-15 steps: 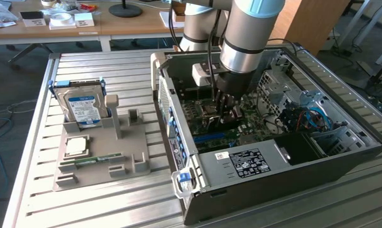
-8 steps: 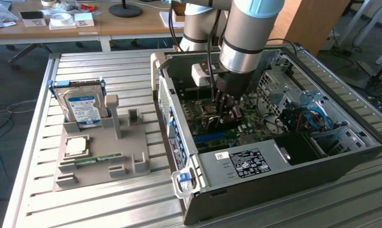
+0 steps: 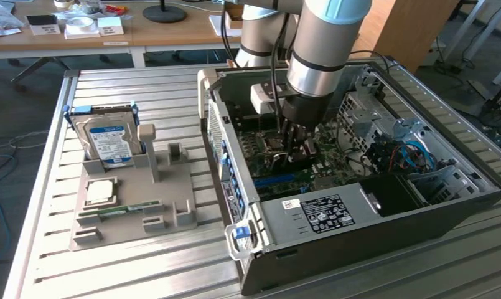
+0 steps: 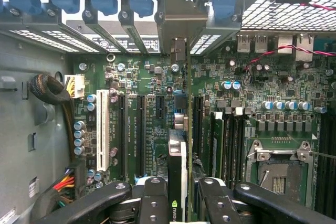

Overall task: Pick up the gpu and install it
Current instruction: 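Insert the gpu into the slot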

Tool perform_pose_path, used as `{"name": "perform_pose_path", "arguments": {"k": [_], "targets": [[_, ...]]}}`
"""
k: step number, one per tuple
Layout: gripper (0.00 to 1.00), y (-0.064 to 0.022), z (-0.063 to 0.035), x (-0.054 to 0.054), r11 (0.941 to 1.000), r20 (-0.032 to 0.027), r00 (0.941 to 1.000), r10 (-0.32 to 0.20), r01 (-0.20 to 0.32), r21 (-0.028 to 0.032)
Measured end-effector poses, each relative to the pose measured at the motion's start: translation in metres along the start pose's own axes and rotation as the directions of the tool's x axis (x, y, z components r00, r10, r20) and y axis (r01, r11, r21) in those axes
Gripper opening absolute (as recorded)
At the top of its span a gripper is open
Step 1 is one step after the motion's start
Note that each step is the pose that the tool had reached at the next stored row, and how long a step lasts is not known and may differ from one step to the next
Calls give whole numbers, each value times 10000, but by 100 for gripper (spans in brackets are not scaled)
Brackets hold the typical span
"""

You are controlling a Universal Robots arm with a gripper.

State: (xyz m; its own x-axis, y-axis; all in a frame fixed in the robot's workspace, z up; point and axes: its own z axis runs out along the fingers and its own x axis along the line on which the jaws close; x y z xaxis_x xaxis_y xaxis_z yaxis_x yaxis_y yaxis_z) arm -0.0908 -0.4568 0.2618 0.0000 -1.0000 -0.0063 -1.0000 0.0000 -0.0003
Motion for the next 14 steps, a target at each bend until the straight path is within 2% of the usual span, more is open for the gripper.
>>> {"name": "perform_pose_path", "arguments": {"k": [6,14], "targets": [[27,13,4,0,9999,5,10000,-2,2,137],[27,24,6,0,9999,4,10000,-4,4,149]]}}
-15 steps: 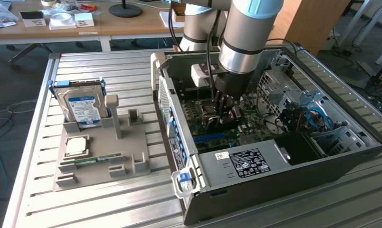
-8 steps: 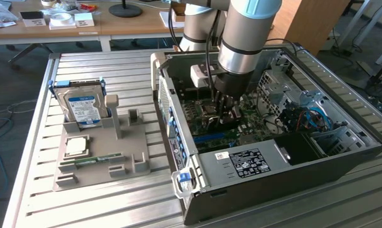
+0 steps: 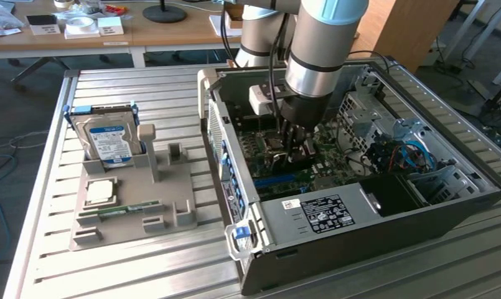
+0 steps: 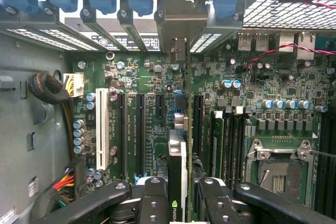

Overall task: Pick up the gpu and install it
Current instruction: 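Insert the gpu into the slot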

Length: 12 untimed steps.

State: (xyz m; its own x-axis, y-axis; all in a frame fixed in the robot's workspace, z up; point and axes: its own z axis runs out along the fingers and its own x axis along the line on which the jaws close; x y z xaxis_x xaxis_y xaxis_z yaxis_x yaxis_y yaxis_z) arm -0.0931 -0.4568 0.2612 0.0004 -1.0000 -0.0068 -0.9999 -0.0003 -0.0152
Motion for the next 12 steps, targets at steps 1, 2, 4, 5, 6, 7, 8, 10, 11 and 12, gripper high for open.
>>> {"name": "perform_pose_path", "arguments": {"k": [1,2,4,5,6,7,8,10,11,12], "targets": [[27,1,0,0,10000,0,10000,1,-1,0],[27,1,0,0,10000,1,10000,2,-2,0],[27,3,3,1,10000,1,10000,2,-2,0],[27,3,8,0,10000,2,10000,2,-2,1],[27,3,15,0,10000,1,10000,1,-1,0],[27,3,23,0,10000,0,10000,1,-1,0],[27,3,32,0,10000,1,10000,1,-1,0],[27,3,47,0,10000,0,10000,1,-1,0],[27,3,55,0,10000,1,10000,1,-1,0],[27,4,62,0,10000,1,10000,1,-1,0]]}}
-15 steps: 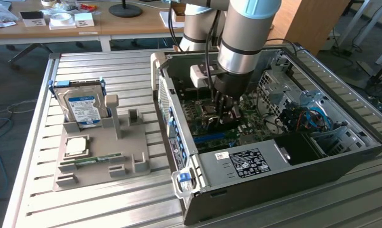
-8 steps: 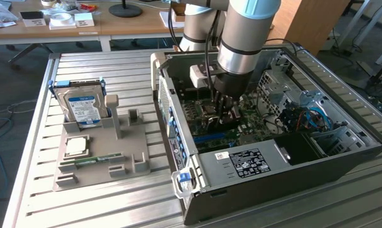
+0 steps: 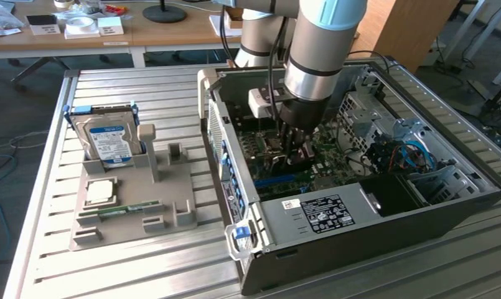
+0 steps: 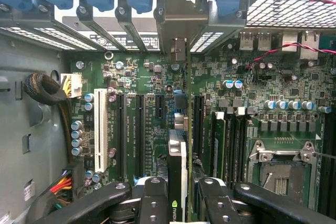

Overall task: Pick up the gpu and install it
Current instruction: 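Insert the gpu into the slot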

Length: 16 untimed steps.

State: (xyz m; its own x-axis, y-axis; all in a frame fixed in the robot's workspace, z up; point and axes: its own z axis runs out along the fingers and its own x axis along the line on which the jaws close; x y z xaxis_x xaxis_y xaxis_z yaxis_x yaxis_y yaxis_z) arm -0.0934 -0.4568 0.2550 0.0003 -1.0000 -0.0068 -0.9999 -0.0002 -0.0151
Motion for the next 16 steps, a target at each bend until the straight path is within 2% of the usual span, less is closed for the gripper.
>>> {"name": "perform_pose_path", "arguments": {"k": [16], "targets": [[27,23,47,0,10000,-1,10000,-1,1,0]]}}
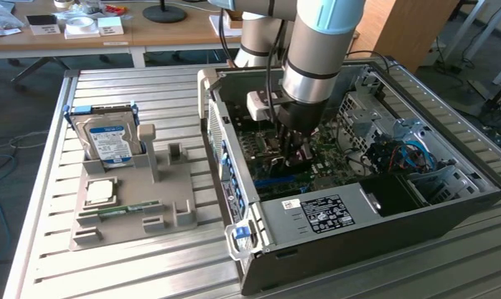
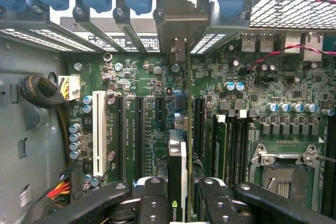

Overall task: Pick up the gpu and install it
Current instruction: 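Insert the gpu into the slot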

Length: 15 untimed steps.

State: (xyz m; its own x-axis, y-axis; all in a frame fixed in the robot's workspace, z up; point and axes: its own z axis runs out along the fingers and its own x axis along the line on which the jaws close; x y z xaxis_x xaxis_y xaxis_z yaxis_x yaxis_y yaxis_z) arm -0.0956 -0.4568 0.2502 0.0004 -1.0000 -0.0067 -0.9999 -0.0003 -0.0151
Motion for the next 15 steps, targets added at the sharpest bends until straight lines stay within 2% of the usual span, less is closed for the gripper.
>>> {"name": "perform_pose_path", "arguments": {"k": [15], "targets": [[27,5,78,1,10000,-4,10000,1,-1,-3]]}}
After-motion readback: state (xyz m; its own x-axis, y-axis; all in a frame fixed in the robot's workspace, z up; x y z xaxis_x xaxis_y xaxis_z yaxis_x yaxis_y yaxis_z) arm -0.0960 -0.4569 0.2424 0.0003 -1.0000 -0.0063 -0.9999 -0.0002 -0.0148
